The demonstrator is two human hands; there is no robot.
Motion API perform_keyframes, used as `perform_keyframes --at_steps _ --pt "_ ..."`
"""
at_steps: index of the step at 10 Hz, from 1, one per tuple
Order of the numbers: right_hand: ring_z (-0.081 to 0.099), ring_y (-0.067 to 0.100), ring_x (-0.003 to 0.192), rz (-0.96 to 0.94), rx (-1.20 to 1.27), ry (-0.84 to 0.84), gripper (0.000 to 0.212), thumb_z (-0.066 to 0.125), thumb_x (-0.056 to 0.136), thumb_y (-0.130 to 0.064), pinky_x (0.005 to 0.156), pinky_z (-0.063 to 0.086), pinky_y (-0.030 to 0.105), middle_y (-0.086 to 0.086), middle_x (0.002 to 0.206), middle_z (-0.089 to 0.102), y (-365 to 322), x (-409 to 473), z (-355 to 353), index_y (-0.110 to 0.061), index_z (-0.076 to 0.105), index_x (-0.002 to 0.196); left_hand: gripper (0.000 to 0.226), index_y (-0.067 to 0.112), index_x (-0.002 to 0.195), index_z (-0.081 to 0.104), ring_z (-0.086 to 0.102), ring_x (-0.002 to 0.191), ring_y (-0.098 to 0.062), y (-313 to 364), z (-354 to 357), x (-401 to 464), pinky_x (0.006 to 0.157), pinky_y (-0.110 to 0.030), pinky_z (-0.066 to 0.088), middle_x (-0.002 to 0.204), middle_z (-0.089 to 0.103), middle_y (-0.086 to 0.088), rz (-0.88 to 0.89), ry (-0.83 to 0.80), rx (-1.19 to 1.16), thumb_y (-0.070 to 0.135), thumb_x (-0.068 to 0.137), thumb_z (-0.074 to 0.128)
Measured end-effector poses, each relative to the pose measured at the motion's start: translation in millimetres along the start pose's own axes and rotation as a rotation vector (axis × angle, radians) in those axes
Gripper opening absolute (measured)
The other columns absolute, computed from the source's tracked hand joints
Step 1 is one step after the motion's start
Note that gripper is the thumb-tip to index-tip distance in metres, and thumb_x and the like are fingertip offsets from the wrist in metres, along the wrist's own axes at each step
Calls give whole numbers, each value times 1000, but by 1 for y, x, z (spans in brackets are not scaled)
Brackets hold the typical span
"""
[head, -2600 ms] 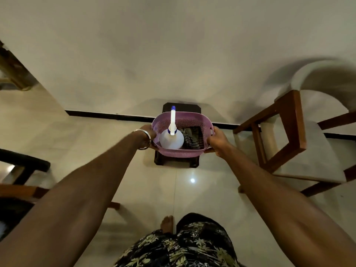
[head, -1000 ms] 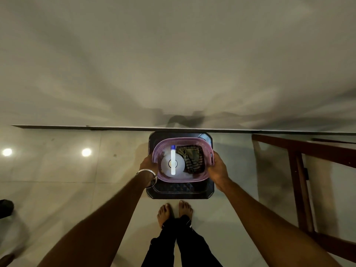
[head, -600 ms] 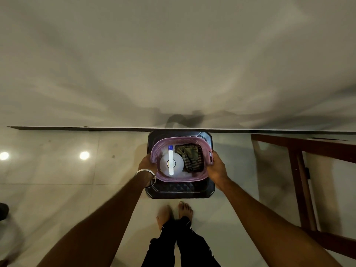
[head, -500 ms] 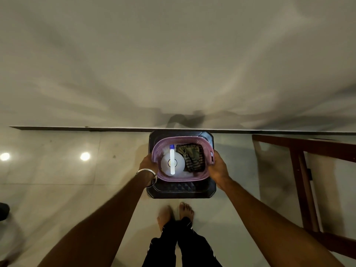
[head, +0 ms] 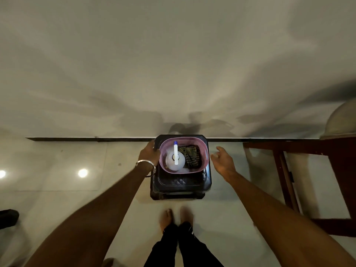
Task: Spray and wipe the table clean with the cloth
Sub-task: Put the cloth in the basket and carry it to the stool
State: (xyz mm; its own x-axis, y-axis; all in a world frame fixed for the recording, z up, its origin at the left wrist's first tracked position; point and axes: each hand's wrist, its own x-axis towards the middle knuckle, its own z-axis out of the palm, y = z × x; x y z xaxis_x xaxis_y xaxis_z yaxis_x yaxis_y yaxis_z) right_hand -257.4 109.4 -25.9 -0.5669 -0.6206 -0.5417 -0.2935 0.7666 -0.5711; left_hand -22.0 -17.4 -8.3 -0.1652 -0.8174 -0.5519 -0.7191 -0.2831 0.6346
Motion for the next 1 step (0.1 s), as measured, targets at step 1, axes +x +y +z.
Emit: perform_keyframes --at_steps 1 --pt "48 34 134 -172 -105 39 52 53 101 -23 107 37 36 18 146 50 -20 -36 -21 -6 39 148 56 7 147 33 40 136 -31 5 -15 -33 110 -32 31 148 43 -15 160 45 129 16 96 52"
